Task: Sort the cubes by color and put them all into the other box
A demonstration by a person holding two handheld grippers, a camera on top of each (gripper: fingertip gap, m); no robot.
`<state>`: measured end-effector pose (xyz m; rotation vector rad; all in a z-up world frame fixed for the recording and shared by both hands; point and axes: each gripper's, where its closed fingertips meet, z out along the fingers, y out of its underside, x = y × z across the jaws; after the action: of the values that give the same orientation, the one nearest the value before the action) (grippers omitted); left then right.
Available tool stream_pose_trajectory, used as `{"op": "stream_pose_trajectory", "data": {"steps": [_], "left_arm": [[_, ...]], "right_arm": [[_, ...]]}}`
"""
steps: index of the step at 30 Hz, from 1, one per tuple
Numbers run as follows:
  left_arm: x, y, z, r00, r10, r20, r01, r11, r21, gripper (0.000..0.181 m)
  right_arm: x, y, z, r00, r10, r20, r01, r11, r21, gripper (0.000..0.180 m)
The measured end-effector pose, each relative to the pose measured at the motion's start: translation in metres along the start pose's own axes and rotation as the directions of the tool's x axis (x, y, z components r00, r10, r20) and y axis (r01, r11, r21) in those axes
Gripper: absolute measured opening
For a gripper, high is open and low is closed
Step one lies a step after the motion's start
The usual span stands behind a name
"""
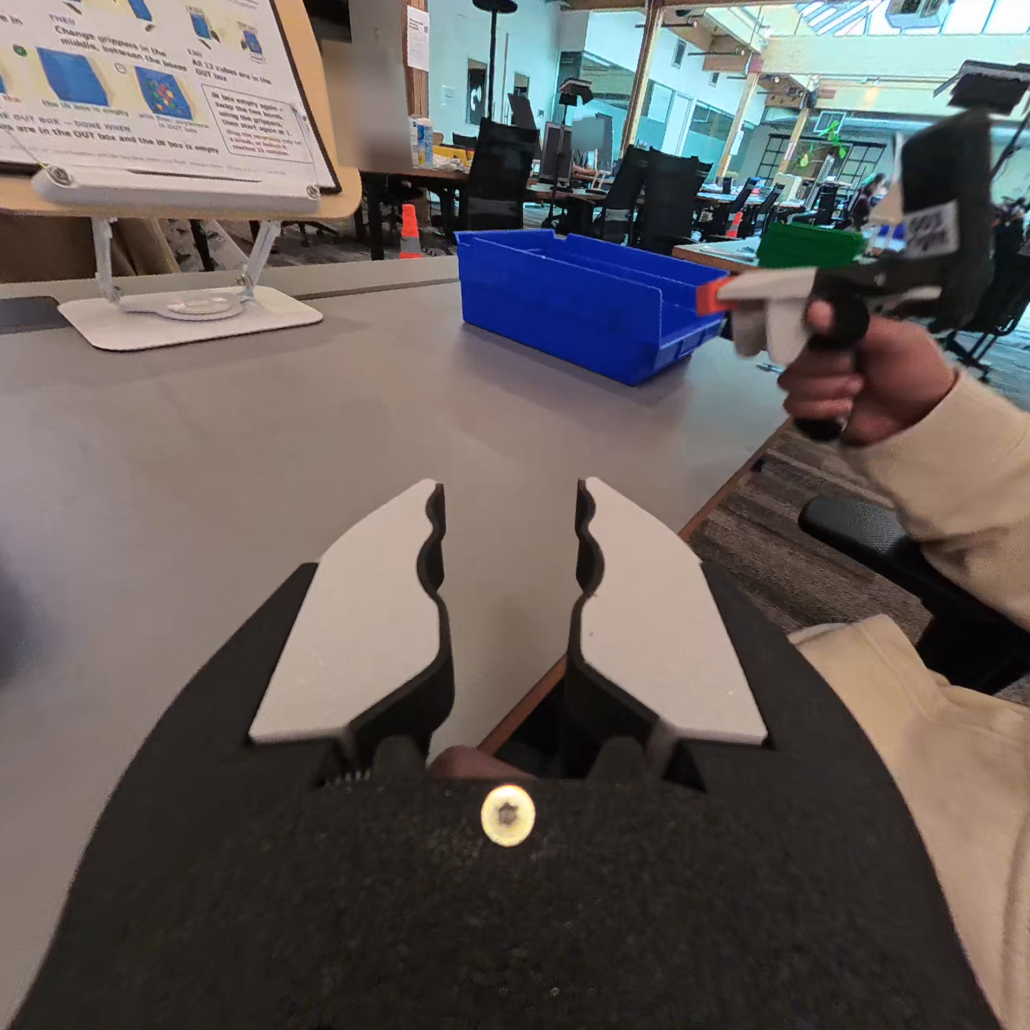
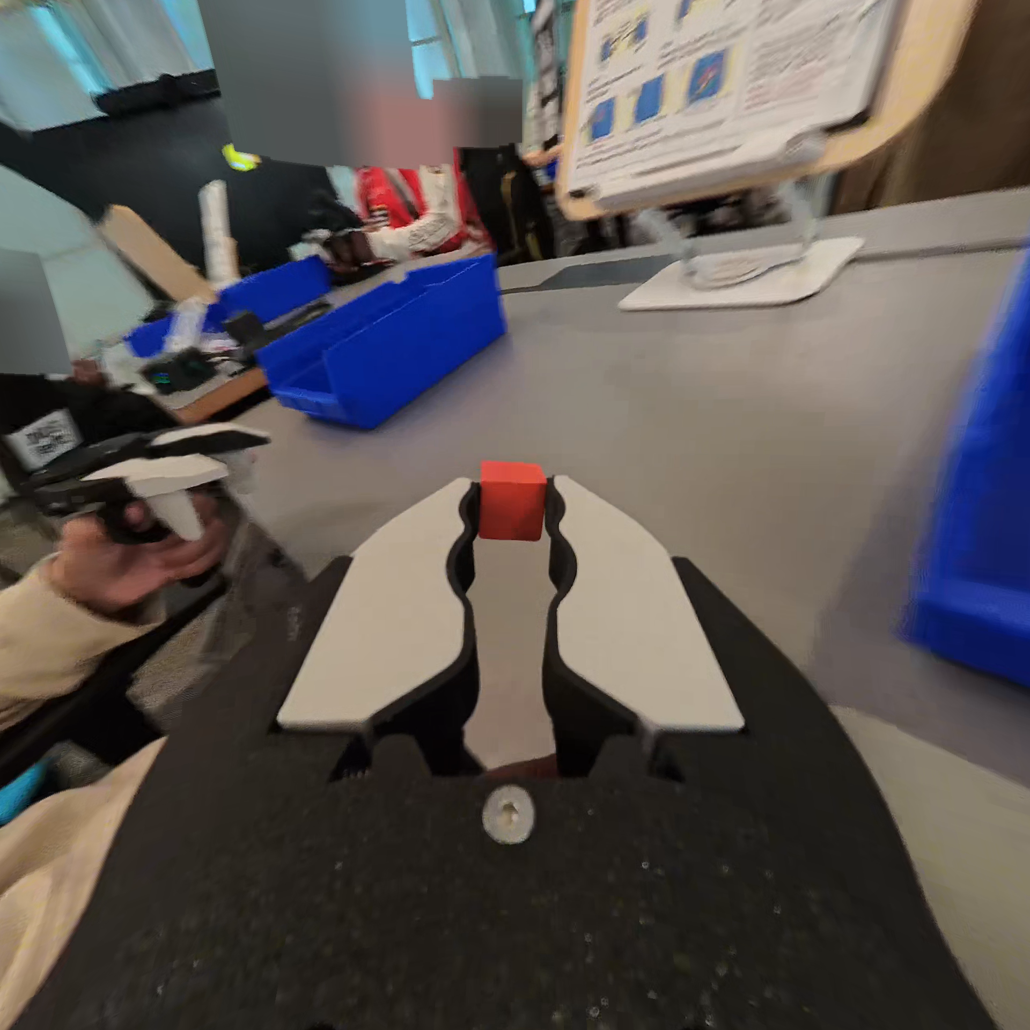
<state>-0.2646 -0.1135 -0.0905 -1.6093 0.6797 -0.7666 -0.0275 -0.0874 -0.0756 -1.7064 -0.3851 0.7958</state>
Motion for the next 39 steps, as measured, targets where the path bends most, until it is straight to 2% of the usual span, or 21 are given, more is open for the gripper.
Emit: {"op": "stream_pose_trajectory", "data": {"steps": [3, 5, 6, 8, 10, 14, 16, 18, 23, 26, 27, 29, 31, 33, 34, 35, 37, 39], "left_arm": [[-0.001, -0.004, -0.001, 1.0, 0.03, 0.003, -0.03, 0.999, 0.018, 0.044], [0.001, 0.002, 0.002, 0.999, 0.048, -0.012, -0.048, 0.999, -0.013, 0.044], [0.0, 0.005, 0.003, 0.998, 0.062, -0.006, -0.062, 0.998, -0.029, 0.043], [0.001, 0.009, 0.006, 0.995, 0.099, -0.002, -0.099, 0.994, -0.048, 0.043], [0.004, 0.012, 0.009, 0.991, 0.131, -0.004, -0.131, 0.989, -0.065, 0.043], [0.009, 0.017, 0.01, 0.978, 0.209, 0.006, -0.207, 0.974, -0.09, 0.043], [0.011, 0.02, 0.009, 0.972, 0.235, 0.005, -0.233, 0.967, -0.104, 0.044], [0.013, 0.023, 0.009, 0.966, 0.26, 0.005, -0.258, 0.959, -0.116, 0.043], [0.015, 0.027, 0.011, 0.965, 0.26, -0.014, -0.26, 0.957, -0.131, 0.044], [0.016, 0.027, 0.012, 0.967, 0.253, -0.02, -0.253, 0.958, -0.136, 0.044], [0.015, 0.026, 0.012, 0.968, 0.251, -0.015, -0.251, 0.958, -0.138, 0.044], [0.012, 0.025, 0.011, 0.972, 0.235, -0.001, -0.233, 0.962, -0.141, 0.044], [0.004, 0.025, 0.01, 0.978, 0.208, 0.028, -0.201, 0.968, -0.148, 0.044], [-0.005, 0.023, 0.009, 0.983, 0.175, 0.064, -0.164, 0.976, -0.146, 0.044], [-0.011, 0.022, 0.008, 0.985, 0.152, 0.084, -0.139, 0.98, -0.144, 0.044], [-0.015, 0.022, 0.008, 0.987, 0.124, 0.101, -0.109, 0.983, -0.145, 0.044], [-0.025, 0.023, 0.006, 0.988, 0.068, 0.136, -0.047, 0.988, -0.149, 0.044], [-0.033, 0.023, 0.002, 0.984, 0.04, 0.172, -0.014, 0.989, -0.15, 0.044]], "right_arm": [[0.069, -0.057, -0.038, 0.948, -0.133, -0.288, 0.128, 0.991, -0.034, 0.022], [0.128, -0.075, -0.054, 0.88, -0.257, -0.4, 0.153, 0.949, -0.275, 0.022], [0.157, -0.074, -0.056, 0.86, -0.31, -0.406, 0.124, 0.897, -0.424, 0.022], [0.207, -0.06, -0.052, 0.852, -0.38, -0.359, 0.046, 0.739, -0.673, 0.022], [0.24, -0.034, -0.04, 0.887, -0.36, -0.29, -0.033, 0.576, -0.817, 0.023], [0.279, 0.013, -0.032, 0.902, -0.391, -0.183, -0.066, 0.293, -0.954, 0.022], [0.287, 0.025, -0.048, 0.899, -0.412, -0.146, -0.095, 0.143, -0.985, 0.023], [0.294, 0.026, -0.067, 0.886, -0.445, -0.129, -0.129, 0.032, -0.991, 0.022], [0.298, 0.034, -0.095, 0.889, -0.441, -0.126, -0.181, -0.084, -0.98, 0.023], [0.296, 0.033, -0.094, 0.899, -0.41, -0.156, -0.18, -0.021, -0.983, 0.025], [0.294, 0.027, -0.092, 0.9, -0.404, -0.165, -0.171, 0.022, -0.985, 0.035], [0.283, 0.002, -0.079, 0.885, -0.425, -0.193, -0.117, 0.197, -0.973, 0.045], [0.251, -0.035, -0.052, 0.863, -0.452, -0.225, 0.013, 0.466, -0.885, 0.047], [0.19, -0.07, -0.022, 0.879, -0.392, -0.273, 0.149, 0.767, -0.624, 0.043], [0.148, -0.079, -0.009, 0.92, -0.304, -0.248, 0.174, 0.882, -0.438, 0.044], [0.104, -0.077, -0.001, 0.962, -0.207, -0.179, 0.157, 0.953, -0.26, 0.043], [0.031, -0.051, 0.011, 1.0, -0.027, -0.01, 0.027, 0.999, -0.019, 0.036], [-0.008, -0.003, 0.022, 0.996, 0.07, 0.062, -0.072, 0.997, 0.027, 0.039]]}}
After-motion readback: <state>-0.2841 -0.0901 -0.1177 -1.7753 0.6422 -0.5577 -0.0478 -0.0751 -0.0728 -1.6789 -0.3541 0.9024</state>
